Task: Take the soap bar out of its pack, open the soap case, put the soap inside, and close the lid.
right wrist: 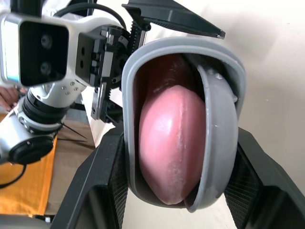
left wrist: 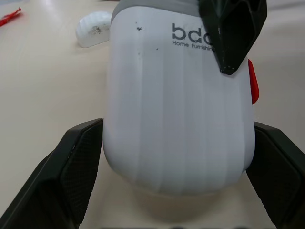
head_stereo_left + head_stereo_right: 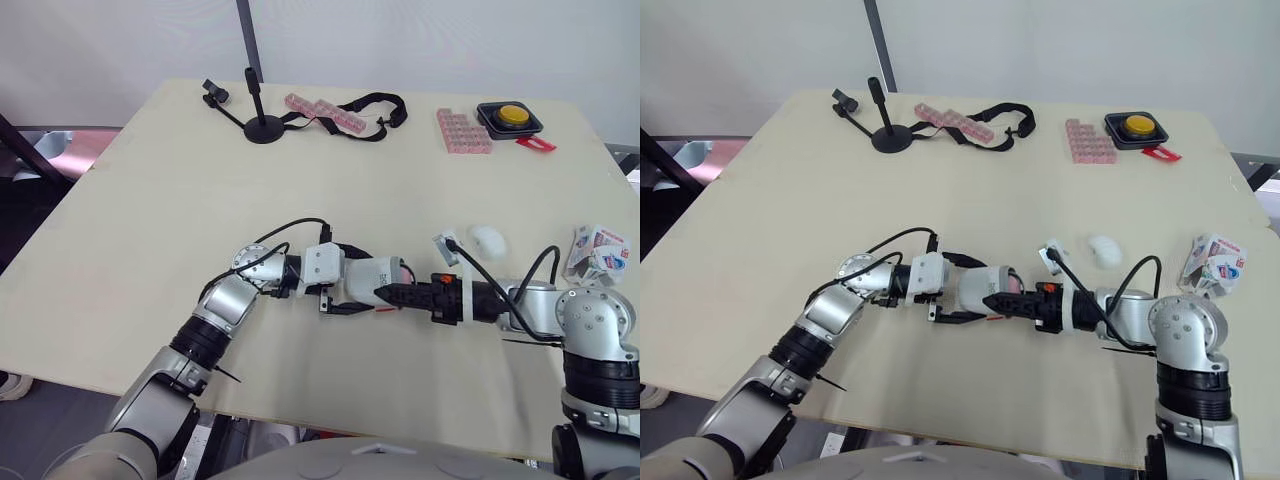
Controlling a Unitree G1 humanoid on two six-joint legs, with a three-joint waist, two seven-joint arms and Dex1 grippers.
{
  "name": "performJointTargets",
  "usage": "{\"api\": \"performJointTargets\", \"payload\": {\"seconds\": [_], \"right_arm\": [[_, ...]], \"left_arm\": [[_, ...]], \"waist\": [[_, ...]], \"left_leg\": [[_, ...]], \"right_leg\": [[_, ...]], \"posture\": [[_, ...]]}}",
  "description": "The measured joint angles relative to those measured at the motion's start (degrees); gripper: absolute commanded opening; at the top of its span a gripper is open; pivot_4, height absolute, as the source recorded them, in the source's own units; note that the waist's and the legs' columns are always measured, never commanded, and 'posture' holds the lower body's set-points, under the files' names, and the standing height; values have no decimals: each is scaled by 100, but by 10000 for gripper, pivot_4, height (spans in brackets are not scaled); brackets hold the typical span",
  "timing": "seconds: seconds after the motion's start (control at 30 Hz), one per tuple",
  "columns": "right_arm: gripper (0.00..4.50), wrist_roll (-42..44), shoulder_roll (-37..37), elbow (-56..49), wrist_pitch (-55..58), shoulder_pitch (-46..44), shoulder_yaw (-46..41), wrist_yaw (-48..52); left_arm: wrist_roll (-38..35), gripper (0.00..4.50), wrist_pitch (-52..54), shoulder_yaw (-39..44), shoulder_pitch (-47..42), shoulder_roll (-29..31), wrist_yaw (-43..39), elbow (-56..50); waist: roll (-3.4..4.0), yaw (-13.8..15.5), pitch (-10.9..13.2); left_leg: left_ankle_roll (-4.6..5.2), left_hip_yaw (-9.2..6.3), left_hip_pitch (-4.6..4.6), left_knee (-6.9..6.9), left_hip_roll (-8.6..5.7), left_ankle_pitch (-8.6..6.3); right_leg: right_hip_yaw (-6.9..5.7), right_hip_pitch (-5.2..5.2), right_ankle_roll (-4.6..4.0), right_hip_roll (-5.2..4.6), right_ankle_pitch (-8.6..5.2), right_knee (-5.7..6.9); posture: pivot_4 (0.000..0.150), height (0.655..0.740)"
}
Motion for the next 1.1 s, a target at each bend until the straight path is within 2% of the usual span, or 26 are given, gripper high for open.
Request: {"api": "performJointTargets", "payload": {"seconds": [0.13, 0.27, 0.33, 0.43, 0.53, 0.67, 0.77, 1.1], "right_arm": [[21437, -558, -1099, -223, -540, -48, 673, 576], [21437, -1281, -2064, -448, -1140, -581, 1461, 1179], [21437, -1850, -2726, -601, -1497, -1113, 2096, 1583], [21437, -2198, -2959, -755, -1644, -1720, 2553, 1867], [21437, -2663, -3331, -1123, -1767, -2393, 3369, 2263], [21437, -3275, -3489, -1336, -1883, -3053, 4148, 2671], [21437, -3579, -3436, -1393, -1881, -3318, 4565, 2778], [21437, -3997, -3283, -1432, -1871, -3347, 4758, 2833]], "left_arm": [[-537, 44909, 967, 199, -7, 221, -210, -395], [-974, 44909, 2228, 473, -162, 566, -264, -680], [-1155, 44909, 3238, 550, -418, 728, -142, -806], [-1408, 44909, 4062, 694, -749, 697, 18, -969], [-1659, 44909, 4612, 704, -1090, 540, 57, -1238], [-1707, 44909, 4755, 529, -1249, 283, 171, -1392], [-1416, 44909, 4491, 59, -1245, 122, 228, -1375], [-962, 44909, 3535, -243, -1186, -269, 404, -1217]], "waist": [[1, -5, 1], [16, -35, 9], [24, -26, 16], [26, -12, 18], [27, 19, 19], [26, 29, 19], [26, 24, 20], [26, 15, 20]], "left_leg": [[-2, 0, 1, -2, 1, -1], [-8, 1, 8, -6, 0, 0], [-7, 0, 5, -5, 1, 1], [-8, -1, -2, -7, 1, -1], [-10, -3, -10, -6, 1, -4], [-12, -2, -18, -5, 1, -5], [-12, -3, -18, -4, 3, -5], [-12, -2, -14, -1, 4, -5]], "right_leg": [[1, 1, 1, 4, 0, -7], [4, 2, 2, 4, 1, -6], [3, 2, 2, 8, 1, -6], [3, 3, 2, 30, 1, 1], [6, 3, 2, 39, 1, -3], [15, 4, 3, 43, 1, -8], [17, 4, 4, 43, 1, -7], [29, 4, 4, 47, 1, 0]], "posture": [[1500, 7395], [1500, 7395], [1500, 7395], [1500, 7395], [1500, 7395], [1500, 7395], [1500, 7395], [1500, 7395]]}}
